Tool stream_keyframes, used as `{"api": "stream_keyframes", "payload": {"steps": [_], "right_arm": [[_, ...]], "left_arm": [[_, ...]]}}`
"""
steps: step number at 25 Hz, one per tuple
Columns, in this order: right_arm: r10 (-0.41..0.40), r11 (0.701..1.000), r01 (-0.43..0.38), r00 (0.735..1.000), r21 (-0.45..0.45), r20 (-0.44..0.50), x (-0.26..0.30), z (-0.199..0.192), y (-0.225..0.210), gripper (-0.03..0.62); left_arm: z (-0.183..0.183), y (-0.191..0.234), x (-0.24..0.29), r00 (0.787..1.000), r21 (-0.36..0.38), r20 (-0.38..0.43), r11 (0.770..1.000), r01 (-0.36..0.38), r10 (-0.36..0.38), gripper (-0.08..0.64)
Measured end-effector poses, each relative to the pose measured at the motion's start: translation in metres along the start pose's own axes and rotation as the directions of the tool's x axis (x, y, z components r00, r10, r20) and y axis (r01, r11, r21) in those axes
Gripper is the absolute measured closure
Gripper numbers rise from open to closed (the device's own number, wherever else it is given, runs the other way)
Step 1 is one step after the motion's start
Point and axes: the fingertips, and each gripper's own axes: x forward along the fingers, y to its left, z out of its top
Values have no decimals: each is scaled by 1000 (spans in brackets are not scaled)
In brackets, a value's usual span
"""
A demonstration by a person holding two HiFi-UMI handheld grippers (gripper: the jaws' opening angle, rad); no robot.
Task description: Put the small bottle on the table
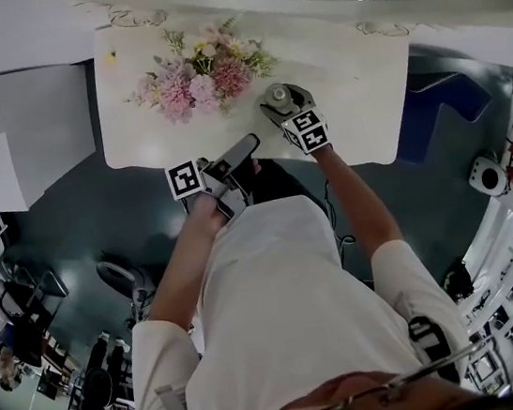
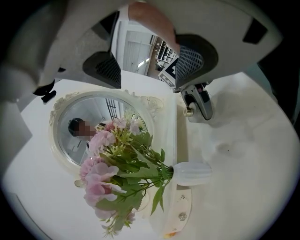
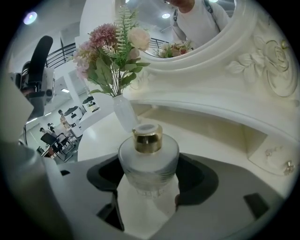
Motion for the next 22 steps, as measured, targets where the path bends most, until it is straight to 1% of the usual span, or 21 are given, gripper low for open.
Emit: {"api": "stream_keyframes", "payload": {"steps": [2,5,12,18,22], "right_arm": [[-21,1000,21,1000,-12,-4,1,-1,0,250],[-41,999,40,999,-25,-11,3,-3,2,247],[-29,999,29,999,-27,-22,4,-3,5,233],[-18,999,18,1000,-45,9,-12,17,10,233],[3,998,0,999,-61,45,-37,35,19,255]], "left_arm": [[-2,1,-1,1000,-8,-3,1000,-2,2,196],[-4,2,-2,1000,-1,-11,1000,-10,10,196],[-3,-2,-3,1000,16,-14,1000,-14,14,196],[-4,-14,-4,1000,55,-15,999,2,-1,196],[-9,-27,-6,1000,98,-14,995,17,-16,196]]}}
